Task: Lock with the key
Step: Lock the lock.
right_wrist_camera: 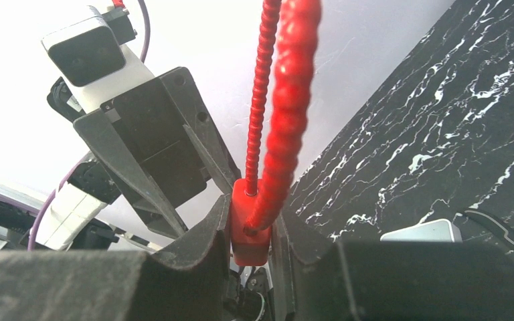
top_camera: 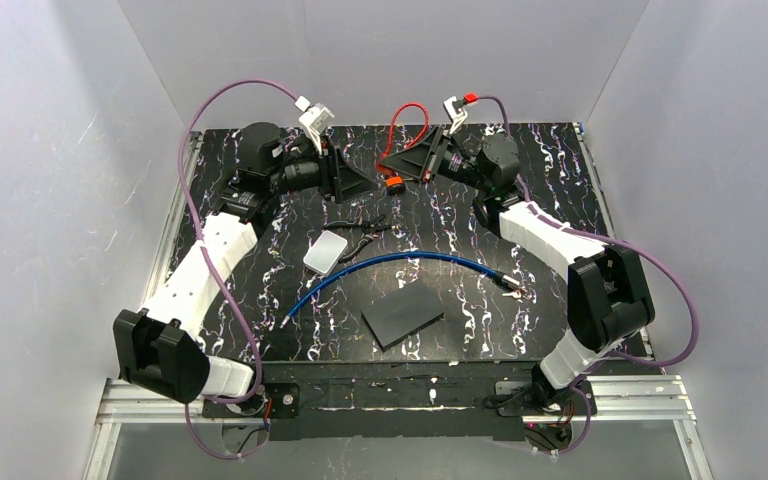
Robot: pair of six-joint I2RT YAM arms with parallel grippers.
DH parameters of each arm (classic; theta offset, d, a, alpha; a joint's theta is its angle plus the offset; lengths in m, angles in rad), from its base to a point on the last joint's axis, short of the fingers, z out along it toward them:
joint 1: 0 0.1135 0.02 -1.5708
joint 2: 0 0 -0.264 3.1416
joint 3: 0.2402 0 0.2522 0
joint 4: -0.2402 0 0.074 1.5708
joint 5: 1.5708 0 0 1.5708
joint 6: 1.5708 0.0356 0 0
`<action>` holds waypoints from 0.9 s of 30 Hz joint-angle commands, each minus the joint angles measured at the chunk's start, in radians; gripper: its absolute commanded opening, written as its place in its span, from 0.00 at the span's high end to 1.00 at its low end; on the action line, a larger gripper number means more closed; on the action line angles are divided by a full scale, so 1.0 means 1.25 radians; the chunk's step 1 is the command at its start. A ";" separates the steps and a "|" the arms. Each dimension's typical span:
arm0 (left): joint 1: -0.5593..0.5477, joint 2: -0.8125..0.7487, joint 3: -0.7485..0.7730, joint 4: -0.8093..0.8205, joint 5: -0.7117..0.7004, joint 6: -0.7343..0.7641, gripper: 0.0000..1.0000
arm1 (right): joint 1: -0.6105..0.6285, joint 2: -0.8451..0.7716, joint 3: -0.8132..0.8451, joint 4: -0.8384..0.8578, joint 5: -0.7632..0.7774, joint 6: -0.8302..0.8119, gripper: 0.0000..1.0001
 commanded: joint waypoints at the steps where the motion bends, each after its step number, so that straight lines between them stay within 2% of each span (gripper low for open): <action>1: -0.017 0.006 0.028 -0.001 -0.010 0.027 0.54 | 0.012 -0.017 -0.001 0.086 -0.004 0.013 0.99; 11: -0.028 0.019 0.030 -0.001 -0.028 0.023 0.56 | 0.031 -0.017 -0.006 0.106 -0.015 0.014 0.99; 20: -0.023 0.022 0.019 0.022 -0.029 -0.044 0.84 | 0.033 -0.022 -0.018 0.133 -0.030 0.019 0.99; 27: -0.012 0.026 0.011 0.056 0.018 -0.109 0.98 | 0.033 -0.026 -0.038 0.220 -0.050 0.052 0.99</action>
